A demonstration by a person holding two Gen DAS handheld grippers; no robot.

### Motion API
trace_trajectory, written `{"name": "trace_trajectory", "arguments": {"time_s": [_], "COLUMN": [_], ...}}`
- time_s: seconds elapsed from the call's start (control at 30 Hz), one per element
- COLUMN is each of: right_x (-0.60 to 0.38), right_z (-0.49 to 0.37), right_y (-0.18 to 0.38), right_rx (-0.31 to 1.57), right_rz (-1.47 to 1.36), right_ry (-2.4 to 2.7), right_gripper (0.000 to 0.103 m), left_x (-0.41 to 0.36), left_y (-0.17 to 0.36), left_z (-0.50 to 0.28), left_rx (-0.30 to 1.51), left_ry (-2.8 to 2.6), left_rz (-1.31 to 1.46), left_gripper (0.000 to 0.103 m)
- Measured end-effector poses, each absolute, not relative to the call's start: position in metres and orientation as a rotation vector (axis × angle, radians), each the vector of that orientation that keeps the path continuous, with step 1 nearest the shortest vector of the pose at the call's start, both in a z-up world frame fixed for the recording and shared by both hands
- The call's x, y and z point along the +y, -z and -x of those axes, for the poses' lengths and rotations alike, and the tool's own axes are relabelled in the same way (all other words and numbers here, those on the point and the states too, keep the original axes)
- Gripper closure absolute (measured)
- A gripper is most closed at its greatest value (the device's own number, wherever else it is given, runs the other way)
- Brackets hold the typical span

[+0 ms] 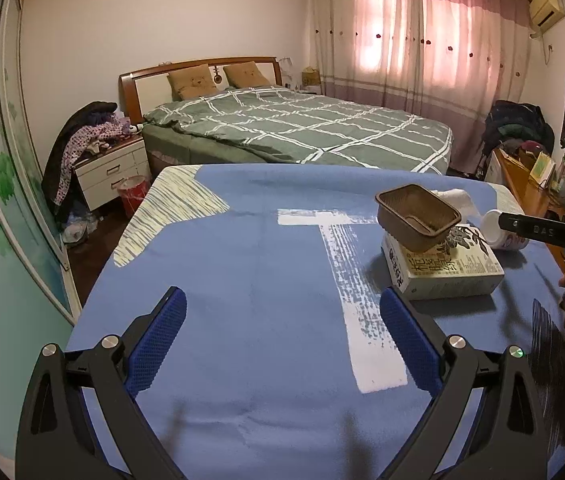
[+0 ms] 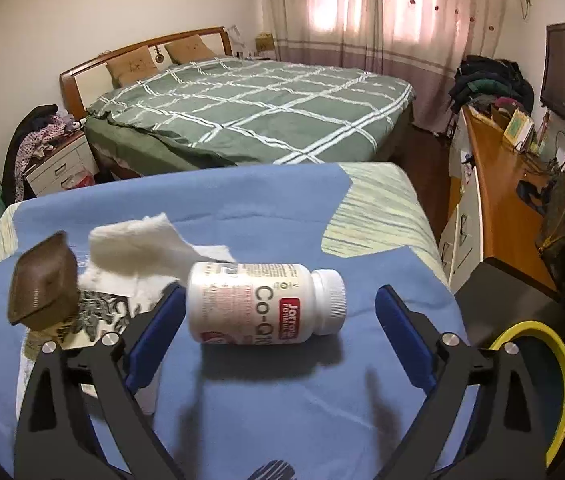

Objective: Collect trash
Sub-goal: 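Grasp the white vitamin bottle with the right gripper, then carry the bottle to the bin and open the right gripper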

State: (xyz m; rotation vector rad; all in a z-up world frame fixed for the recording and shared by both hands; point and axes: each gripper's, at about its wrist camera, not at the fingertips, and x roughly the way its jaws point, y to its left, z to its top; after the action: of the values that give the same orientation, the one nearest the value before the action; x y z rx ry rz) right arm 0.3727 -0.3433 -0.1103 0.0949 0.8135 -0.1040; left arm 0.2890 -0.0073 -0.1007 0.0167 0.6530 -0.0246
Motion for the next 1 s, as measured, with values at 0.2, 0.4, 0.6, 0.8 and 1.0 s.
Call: {"name": "trace_trajectory", "arguments": {"time_s": [0.2, 0.4, 0.6, 0.8, 1.0], "right_x": [-0.348, -0.347, -0.352, -0.383, -0.431], "right_z": [-0.381, -0.369, -0.333, -0.273, -0.224], "right_y": [0.122, 0.112, 0.085, 0.075, 0.087], "right_rx": [0.829, 0.809, 0.752, 0.692, 0.678], "right_rz": [-0.155, -0.147, -0.134, -0.162, -0.199], "right_ry": [0.061, 0.078, 0.137, 0.271, 0.467], "right_gripper": [0.017, 0.023, 0.023, 0.023, 0.023], "left_x": [-0.01, -0.013, -0.016, -0.02, -0.025], "left_y": [0.103, 0.105, 0.106, 0.106, 0.107], "left_z": [-0.29, -0.291, -0.289, -0.287, -0.285], "left_rx": [0.66, 0.667, 0.668, 0.669, 0.67], "left_ry": [0.039, 0.049, 0.059, 0.072, 0.087], "left_rz": [-0.022, -0.028, -0.037, -0.046, -0.059], "left_gripper": [0.007, 0.007, 0.007, 0.007, 0.007]}}
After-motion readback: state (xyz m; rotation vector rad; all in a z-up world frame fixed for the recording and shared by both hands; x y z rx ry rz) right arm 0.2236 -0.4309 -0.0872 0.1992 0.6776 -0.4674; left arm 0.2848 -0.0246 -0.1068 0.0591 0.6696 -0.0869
